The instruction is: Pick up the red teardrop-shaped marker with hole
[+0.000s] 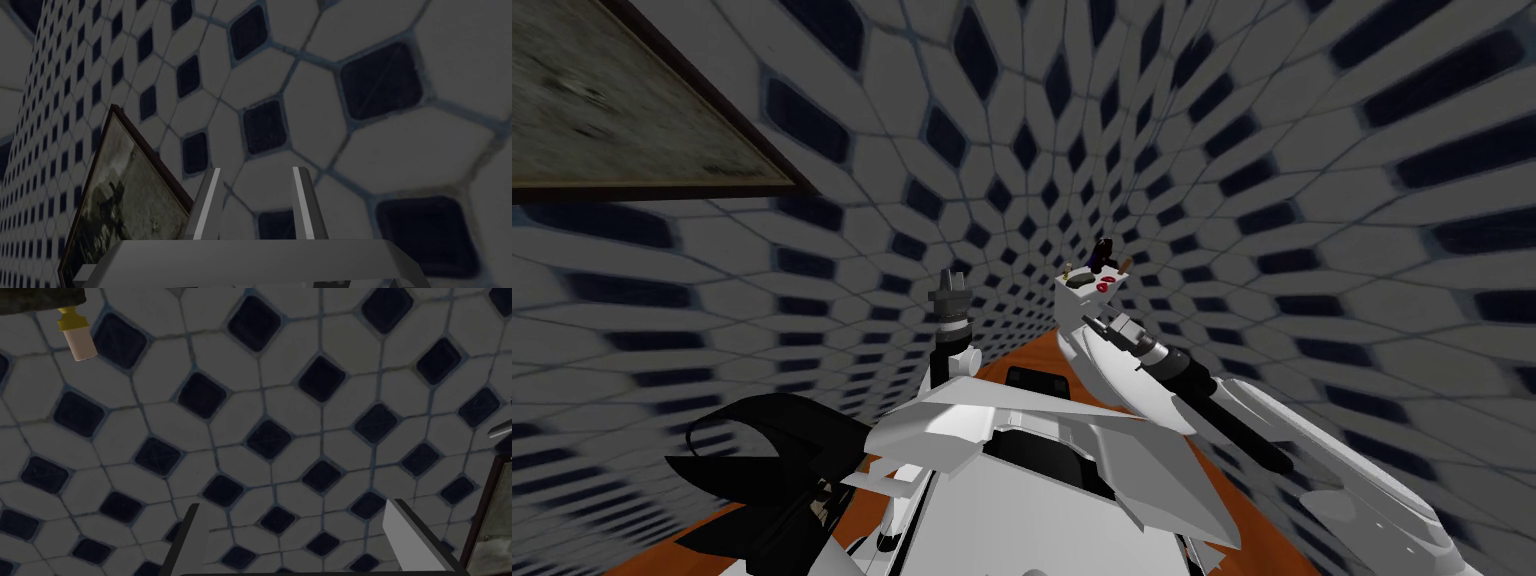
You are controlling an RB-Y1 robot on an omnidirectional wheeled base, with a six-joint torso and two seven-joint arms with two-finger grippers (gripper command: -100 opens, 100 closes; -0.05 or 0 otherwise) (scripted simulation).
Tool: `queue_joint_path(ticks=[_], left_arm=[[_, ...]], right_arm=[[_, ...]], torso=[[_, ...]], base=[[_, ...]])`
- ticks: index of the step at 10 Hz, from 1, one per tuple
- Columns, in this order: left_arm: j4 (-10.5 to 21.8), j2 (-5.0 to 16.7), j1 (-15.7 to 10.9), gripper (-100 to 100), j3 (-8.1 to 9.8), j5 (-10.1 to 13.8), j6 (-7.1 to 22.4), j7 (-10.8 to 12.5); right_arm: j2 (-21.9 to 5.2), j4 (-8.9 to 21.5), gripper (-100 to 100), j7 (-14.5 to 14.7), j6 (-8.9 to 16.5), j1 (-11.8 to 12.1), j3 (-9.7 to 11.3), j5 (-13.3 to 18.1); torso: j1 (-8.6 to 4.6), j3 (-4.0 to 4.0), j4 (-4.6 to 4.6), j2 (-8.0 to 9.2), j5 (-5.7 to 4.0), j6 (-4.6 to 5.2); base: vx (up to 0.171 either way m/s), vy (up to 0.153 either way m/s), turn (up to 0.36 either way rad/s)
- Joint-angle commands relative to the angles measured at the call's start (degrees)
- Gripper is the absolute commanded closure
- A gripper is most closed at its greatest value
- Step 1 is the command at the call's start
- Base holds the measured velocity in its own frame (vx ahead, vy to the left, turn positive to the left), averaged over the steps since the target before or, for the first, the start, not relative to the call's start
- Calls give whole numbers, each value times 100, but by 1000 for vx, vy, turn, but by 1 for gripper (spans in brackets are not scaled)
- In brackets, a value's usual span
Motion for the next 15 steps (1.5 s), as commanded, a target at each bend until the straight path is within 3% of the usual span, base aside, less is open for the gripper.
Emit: queue_joint_path(ticks=[1,3,6,8,15], left_arm=[[0,0,0,0,0,0,0,0],[0,0,0,0,0,0,0,0],[0,0,0,0,0,0,0,0],[0,0,0,0,0,0,0,0],[0,0,1,0,0,0,0,0]], right_arm=[[-286,41,-100,141,89,27,12,63],[-524,41,-100,141,89,27,12,63],[-1108,135,-100,426,263,120,43,168],[-1436,135,-100,426,263,120,43,168],[-2592,316,-100,822,524,313,80,256]], torso=[[0,0,0,0,0,0],[-1,-2,-1,-2,0,-2],[-2,-3,-1,-4,0,-2],[-5,-3,-1,-6,-1,0],[-3,-4,-1,-7,-2,2]], base=[[-4,-1,211],[-2,-7,66],[1,-12,188],[3,-15,45],[9,-17,125]])
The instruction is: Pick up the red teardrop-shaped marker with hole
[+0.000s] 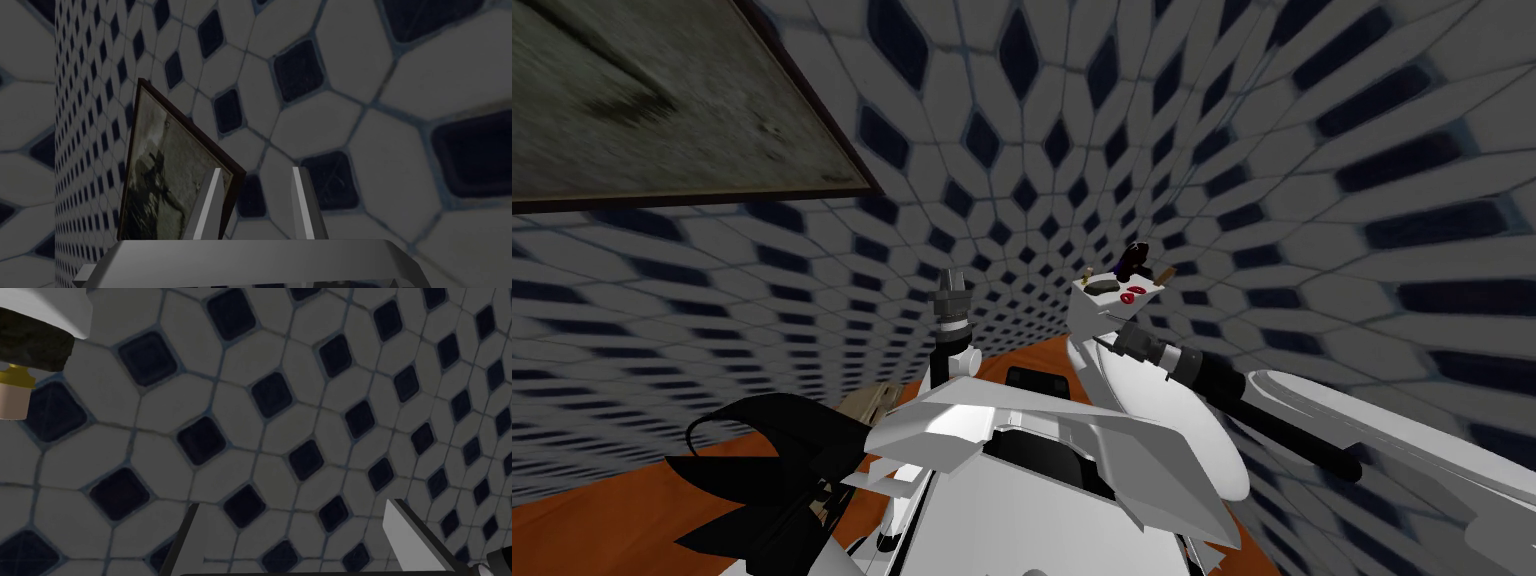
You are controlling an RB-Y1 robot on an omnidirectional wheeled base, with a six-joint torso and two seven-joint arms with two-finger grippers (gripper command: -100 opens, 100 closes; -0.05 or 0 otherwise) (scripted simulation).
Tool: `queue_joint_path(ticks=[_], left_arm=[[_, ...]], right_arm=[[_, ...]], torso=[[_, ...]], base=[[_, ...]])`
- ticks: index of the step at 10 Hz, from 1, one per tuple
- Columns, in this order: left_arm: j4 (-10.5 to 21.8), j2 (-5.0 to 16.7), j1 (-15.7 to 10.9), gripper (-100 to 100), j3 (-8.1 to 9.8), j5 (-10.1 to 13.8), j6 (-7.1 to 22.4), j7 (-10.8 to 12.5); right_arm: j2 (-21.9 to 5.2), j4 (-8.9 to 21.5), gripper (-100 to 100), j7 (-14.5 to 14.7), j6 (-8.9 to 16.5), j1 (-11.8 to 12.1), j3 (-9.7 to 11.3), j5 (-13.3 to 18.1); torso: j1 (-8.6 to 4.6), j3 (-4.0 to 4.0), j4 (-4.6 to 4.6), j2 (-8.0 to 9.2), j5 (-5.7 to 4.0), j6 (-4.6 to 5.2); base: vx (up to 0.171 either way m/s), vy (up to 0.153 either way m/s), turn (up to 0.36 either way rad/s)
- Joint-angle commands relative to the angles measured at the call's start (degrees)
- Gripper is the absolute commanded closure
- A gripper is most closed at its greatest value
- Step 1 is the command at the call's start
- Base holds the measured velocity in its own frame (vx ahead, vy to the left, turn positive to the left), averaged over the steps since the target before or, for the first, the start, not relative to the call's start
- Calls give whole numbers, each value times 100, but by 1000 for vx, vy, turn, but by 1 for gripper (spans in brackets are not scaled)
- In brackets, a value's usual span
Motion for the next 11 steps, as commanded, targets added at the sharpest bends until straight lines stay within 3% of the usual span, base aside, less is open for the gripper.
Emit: queue_joint_path(ticks=[1,11], left_arm=[[0,0,0,0,0,0,0,0],[0,0,1,0,1,0,0,0]], right_arm=[[-286,25,-100,89,40,70,-6,19],[-1886,331,-100,532,373,403,21,5]], torso=[[0,0,0,0,0,0],[-2,0,0,0,-2,8]], base=[[16,-33,117],[17,-32,98]])
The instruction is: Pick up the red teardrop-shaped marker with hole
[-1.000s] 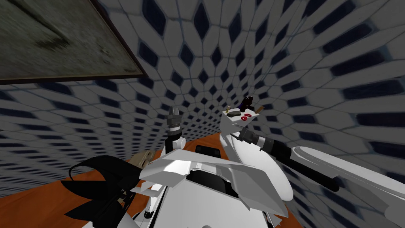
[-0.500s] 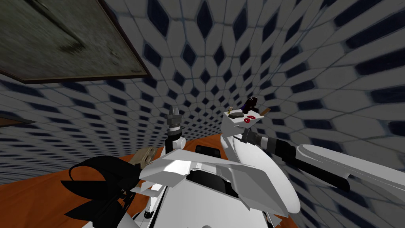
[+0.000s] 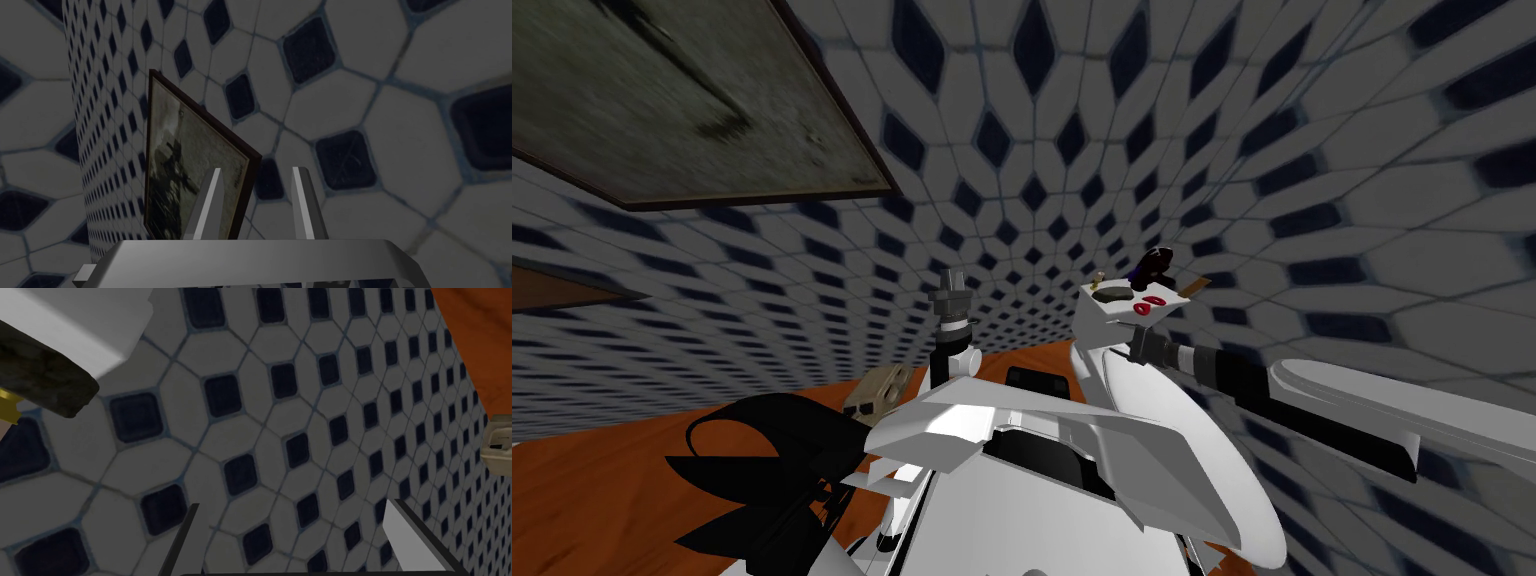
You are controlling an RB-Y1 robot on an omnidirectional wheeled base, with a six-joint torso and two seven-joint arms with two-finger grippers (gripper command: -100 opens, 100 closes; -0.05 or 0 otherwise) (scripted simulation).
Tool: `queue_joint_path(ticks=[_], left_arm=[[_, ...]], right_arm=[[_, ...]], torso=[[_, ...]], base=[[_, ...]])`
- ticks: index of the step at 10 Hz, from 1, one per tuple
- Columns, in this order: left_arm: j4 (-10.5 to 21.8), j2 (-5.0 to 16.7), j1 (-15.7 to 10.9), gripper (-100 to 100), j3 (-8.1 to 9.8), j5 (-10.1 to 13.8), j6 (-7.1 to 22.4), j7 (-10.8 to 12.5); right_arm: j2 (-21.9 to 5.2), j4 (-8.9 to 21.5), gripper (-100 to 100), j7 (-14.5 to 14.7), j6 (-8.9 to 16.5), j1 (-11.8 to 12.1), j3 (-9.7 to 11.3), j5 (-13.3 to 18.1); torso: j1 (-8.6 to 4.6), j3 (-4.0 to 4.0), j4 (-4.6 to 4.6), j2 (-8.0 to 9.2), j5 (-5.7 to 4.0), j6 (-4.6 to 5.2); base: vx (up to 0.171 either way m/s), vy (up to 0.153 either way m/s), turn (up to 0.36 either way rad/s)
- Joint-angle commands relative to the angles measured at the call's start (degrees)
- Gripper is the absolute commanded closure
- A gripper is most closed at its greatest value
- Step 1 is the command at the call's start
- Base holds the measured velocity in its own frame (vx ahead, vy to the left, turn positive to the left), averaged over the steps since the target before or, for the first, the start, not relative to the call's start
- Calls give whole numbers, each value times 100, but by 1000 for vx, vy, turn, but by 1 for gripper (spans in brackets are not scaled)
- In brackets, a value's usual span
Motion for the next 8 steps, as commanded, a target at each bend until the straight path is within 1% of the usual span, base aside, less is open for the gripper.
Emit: queue_joint_path(ticks=[1,2,3,4,5,6,7,8], left_arm=[[0,0,0,0,0,0,0,0],[0,0,1,0,0,0,0,0],[0,0,0,0,0,0,0,0],[0,0,1,0,1,0,0,0],[0,0,1,0,0,0,0,0],[0,0,0,0,0,0,0,0],[0,0,1,0,0,0,0,0],[0,0,0,0,0,0,0,0]], right_arm=[[-286,13,-100,71,62,91,-20,0],[-474,99,-100,162,140,184,-18,-27],[-659,99,-100,162,140,184,-18,-27],[-703,99,-100,162,140,184,-18,-27],[-922,188,-100,246,216,279,-17,-61],[-1084,188,-100,246,216,279,-17,-61],[-1256,278,-100,322,289,377,-18,-103],[-1406,278,-100,322,289,377,-18,-103]], torso=[[0,0,0,0,0,0],[-2,-1,0,-2,-1,3],[-10,-2,-1,-3,-2,1],[-10,-3,-1,-4,-4,4],[0,0,0,0,-2,5],[-2,-2,-1,-3,-1,1],[-3,-2,-1,-3,-2,4],[-9,-5,-2,-8,-3,2]], base=[[26,-43,116],[30,-64,167],[31,-64,99],[17,-29,-1],[27,-40,147],[24,-51,97],[41,-62,154],[34,-70,78]])
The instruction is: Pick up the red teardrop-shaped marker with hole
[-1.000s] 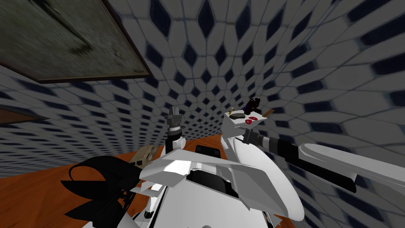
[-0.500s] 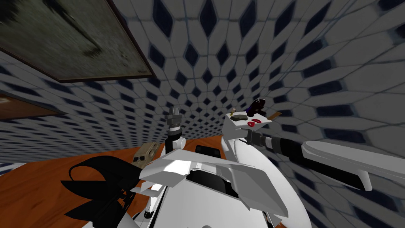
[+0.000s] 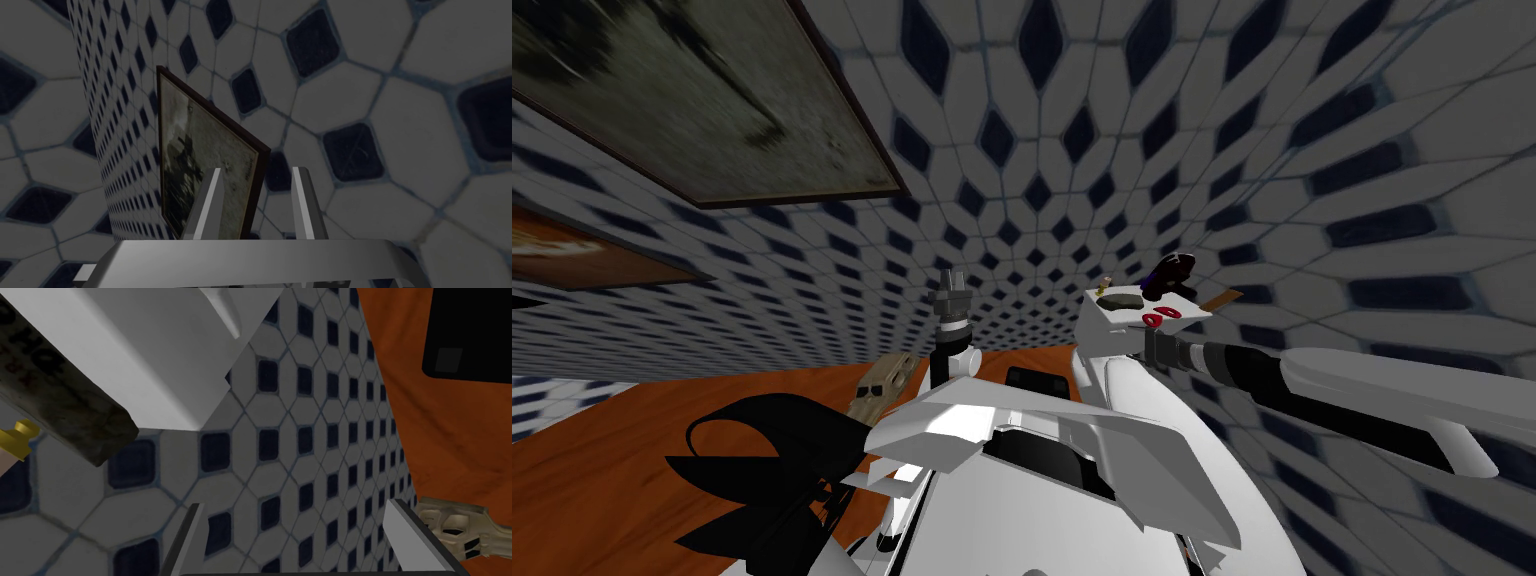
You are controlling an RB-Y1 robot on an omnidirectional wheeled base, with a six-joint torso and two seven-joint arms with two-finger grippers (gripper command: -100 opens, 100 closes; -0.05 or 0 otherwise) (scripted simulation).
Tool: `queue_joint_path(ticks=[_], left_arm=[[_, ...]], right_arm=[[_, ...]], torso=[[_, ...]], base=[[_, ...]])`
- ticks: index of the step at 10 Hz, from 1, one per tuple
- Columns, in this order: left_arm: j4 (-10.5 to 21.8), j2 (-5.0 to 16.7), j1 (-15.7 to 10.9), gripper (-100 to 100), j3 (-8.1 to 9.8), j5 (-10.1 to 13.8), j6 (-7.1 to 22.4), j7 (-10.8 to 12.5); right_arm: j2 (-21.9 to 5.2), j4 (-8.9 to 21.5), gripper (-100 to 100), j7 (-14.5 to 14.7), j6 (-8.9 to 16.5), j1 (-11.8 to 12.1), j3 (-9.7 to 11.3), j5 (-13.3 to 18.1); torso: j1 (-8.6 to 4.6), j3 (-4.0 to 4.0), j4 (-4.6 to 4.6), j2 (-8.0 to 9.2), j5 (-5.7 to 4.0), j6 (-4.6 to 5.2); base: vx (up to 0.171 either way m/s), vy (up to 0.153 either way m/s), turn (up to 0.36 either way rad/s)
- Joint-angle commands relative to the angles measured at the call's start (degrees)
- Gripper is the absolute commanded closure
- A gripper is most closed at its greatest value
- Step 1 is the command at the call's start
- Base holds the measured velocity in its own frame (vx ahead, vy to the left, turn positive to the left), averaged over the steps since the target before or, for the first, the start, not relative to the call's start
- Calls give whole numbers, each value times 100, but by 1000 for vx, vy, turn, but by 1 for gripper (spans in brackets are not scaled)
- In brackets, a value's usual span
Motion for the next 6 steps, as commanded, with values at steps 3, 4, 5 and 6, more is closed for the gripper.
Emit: queue_joint_path(ticks=[3,4,5,6], left_arm=[[0,-1,0,0,0,0,0,0],[0,0,-1,0,-1,0,0,0],[0,0,0,0,0,0,0,0],[0,0,0,0,0,0,0,0]], right_arm=[[-466,67,-100,177,94,445,-316,-177],[-562,67,-100,342,94,654,-487,-534],[-562,67,-100,365,94,843,-672,-446],[-562,67,-100,178,94,761,-591,-254]], torso=[[22,8,3,13,4,1],[17,5,2,9,5,-5],[9,4,2,7,1,1],[13,5,2,8,2,2]], base=[[7,-24,48],[22,-53,80],[22,-31,-29],[10,-9,-16]])
